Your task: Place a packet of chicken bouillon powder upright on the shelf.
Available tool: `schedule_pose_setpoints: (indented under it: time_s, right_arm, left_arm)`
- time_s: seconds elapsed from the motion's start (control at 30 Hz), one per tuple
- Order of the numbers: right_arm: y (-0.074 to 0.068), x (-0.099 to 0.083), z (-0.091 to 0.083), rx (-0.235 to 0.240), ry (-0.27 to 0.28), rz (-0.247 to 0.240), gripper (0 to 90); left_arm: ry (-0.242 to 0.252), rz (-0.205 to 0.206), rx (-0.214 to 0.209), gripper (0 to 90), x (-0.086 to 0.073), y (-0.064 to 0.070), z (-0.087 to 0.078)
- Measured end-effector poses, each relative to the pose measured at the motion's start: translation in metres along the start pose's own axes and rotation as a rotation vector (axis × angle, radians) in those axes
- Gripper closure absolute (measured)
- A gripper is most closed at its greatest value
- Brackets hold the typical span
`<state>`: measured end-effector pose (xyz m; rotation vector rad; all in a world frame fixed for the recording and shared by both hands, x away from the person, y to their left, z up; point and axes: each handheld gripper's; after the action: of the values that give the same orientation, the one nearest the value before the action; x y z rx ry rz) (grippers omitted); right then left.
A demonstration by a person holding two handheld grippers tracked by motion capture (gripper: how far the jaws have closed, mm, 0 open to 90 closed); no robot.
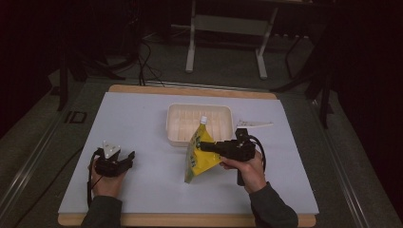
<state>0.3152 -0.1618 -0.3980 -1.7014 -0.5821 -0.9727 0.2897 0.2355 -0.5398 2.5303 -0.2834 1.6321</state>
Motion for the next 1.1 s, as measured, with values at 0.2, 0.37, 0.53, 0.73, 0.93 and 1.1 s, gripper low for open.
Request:
schedule_pose_setpoints:
  time_s: [0.2, 0.37, 0.53, 0.73, 0.93, 1.1]
  right_arm:
    - [-0.002, 0.003, 0.004, 0.004, -0.002, -0.010, 90.0]
    - [-0.002, 0.005, 0.007, 0.008, -0.002, -0.009, 90.0]
    - [-0.001, 0.006, 0.011, 0.008, -0.002, -0.013, 90.0]
    - [-0.001, 0.010, 0.013, 0.014, -0.001, -0.021, 90.0]
    - [-0.002, 0.014, 0.015, 0.017, -0.001, -0.027, 90.0]
    - [-0.002, 0.018, 0.018, 0.016, 0.003, -0.036, 90.0]
  left_arm:
    - [0.000, 0.001, 0.000, 41.2, 0.000, 0.000, 0.000]
    - [0.000, 0.002, 0.003, 41.2, 0.000, 0.000, 0.000]
    - [0.000, 0.001, 0.001, 41.2, 0.000, 0.000, 0.000]
    - [0.002, -0.002, 0.000, 41.2, 0.000, 0.000, 0.000]
    - [0.005, -0.002, 0.002, 41.2, 0.000, 0.000, 0.000]
    - [0.004, -0.003, 0.000, 41.2, 0.000, 0.000, 0.000]
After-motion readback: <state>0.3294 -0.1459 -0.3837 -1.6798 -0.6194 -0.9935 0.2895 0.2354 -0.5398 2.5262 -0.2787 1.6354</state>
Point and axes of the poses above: each handheld gripper's, and its own axes: z roughly forward along the jaws, x roughly out of its top, y roughly to its right, and after that the axes turned 12 degrees about y, right-handed
